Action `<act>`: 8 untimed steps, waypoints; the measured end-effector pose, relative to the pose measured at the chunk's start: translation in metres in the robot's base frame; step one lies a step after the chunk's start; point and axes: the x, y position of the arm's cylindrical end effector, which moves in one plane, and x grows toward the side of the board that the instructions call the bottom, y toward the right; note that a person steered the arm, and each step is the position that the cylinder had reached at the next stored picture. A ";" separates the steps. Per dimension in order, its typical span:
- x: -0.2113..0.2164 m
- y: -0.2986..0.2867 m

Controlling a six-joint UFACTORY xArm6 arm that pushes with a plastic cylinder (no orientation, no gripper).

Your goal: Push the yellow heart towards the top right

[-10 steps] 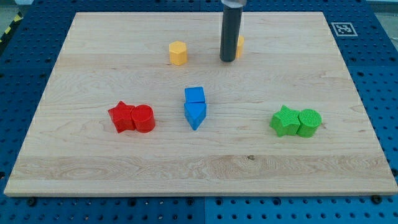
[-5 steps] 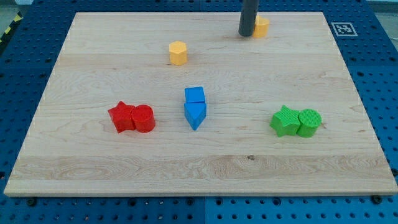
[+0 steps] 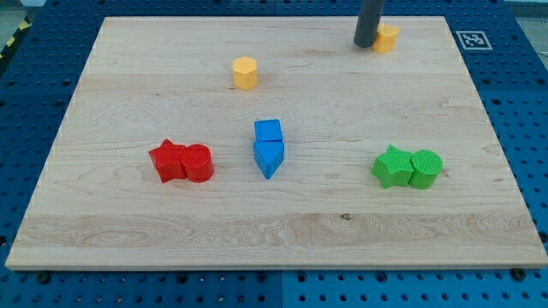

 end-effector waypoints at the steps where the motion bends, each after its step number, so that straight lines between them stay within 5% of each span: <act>1: 0.000 0.007; 8: 0.003 0.056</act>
